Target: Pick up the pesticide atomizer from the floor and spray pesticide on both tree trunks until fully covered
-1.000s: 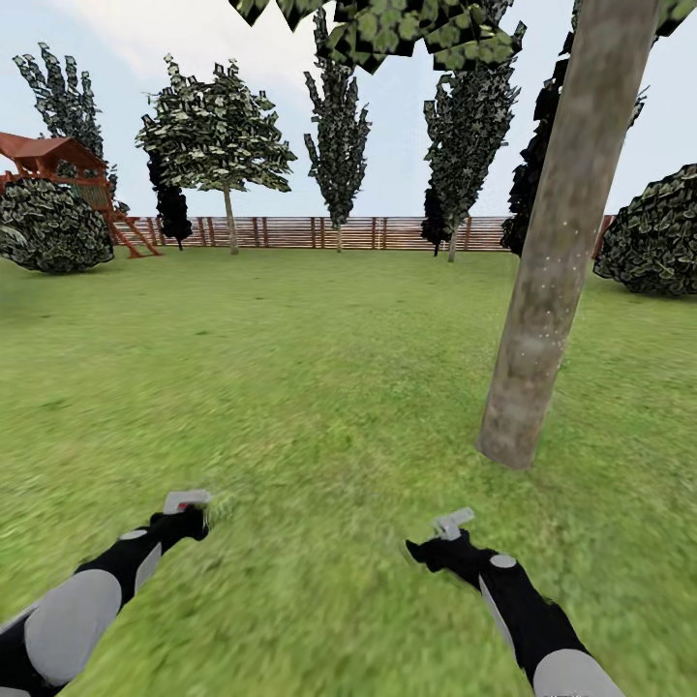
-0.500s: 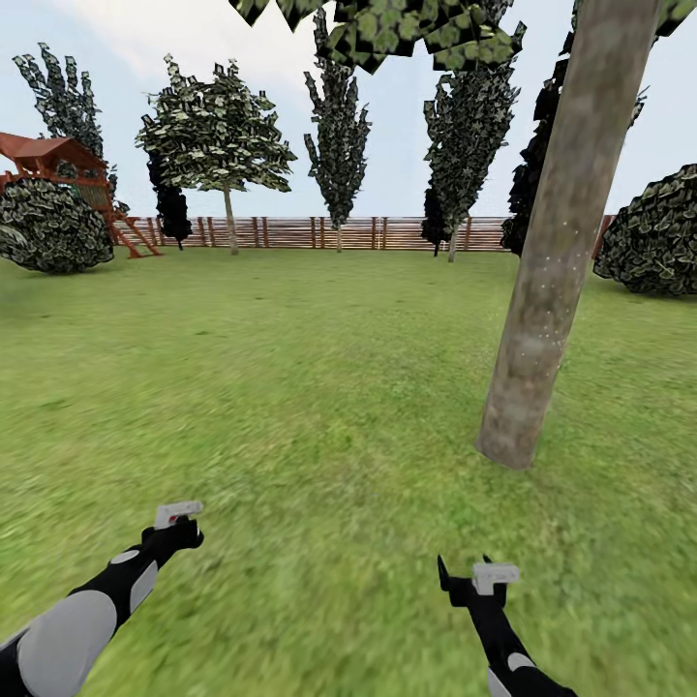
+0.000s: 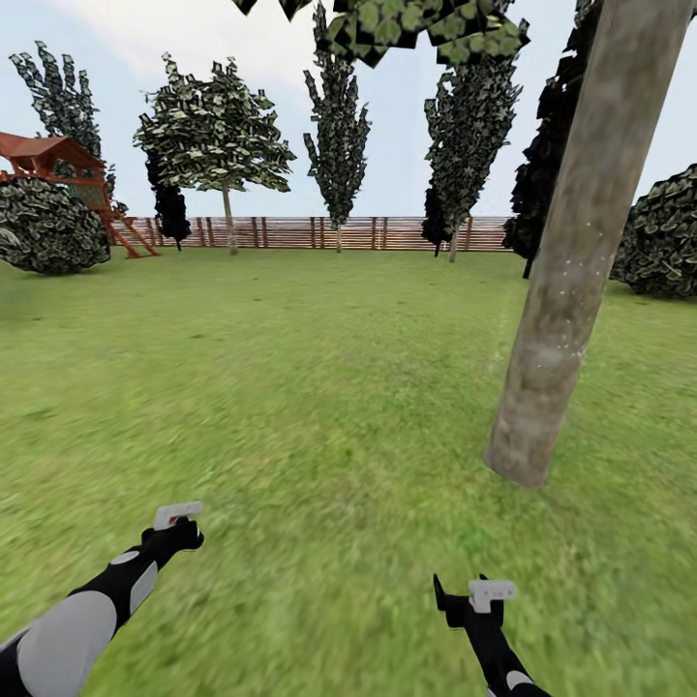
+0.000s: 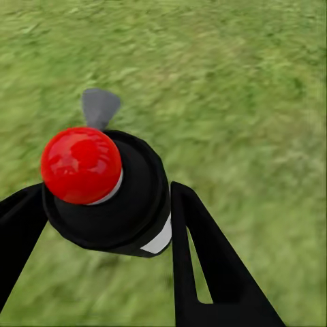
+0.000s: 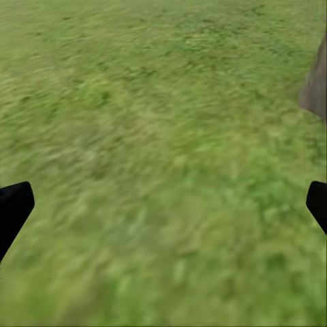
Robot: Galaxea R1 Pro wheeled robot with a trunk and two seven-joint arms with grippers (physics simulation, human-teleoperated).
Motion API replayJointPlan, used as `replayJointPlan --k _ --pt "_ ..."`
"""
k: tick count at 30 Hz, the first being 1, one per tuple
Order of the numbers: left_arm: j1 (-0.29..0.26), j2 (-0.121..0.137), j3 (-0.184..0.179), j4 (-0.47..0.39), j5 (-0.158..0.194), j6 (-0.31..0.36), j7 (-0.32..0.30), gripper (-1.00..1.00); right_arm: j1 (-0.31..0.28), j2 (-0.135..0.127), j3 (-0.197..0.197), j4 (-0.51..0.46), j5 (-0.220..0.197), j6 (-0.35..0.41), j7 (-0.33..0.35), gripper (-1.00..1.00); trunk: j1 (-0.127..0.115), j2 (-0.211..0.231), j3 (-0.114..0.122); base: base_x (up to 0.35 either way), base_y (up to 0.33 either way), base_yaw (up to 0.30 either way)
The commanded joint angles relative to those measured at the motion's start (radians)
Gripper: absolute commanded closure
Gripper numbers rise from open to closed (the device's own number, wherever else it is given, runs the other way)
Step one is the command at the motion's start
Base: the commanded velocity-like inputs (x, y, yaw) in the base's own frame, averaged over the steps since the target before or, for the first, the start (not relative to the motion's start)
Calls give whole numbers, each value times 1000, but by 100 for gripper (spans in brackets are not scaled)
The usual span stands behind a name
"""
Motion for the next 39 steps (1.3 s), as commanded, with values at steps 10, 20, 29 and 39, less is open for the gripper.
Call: replayJointPlan --k 10,20,29,39 --pt "1 0 0 0 2 0 0 100 0 2 0 3 0 2 0 -100 0 0 0 291 182 0" --pt "2 0 0 0 2 0 0 100 0 2 0 3 0 2 0 -100 0 0 0 247 235 0" --pt "1 2 0 0 2 0 0 100 0 2 0 3 0 2 0 -100 0 0 0 236 241 0" --pt "1 3 0 0 2 0 0 100 0 2 0 3 0 2 0 -100 0 0 0 214 253 0"
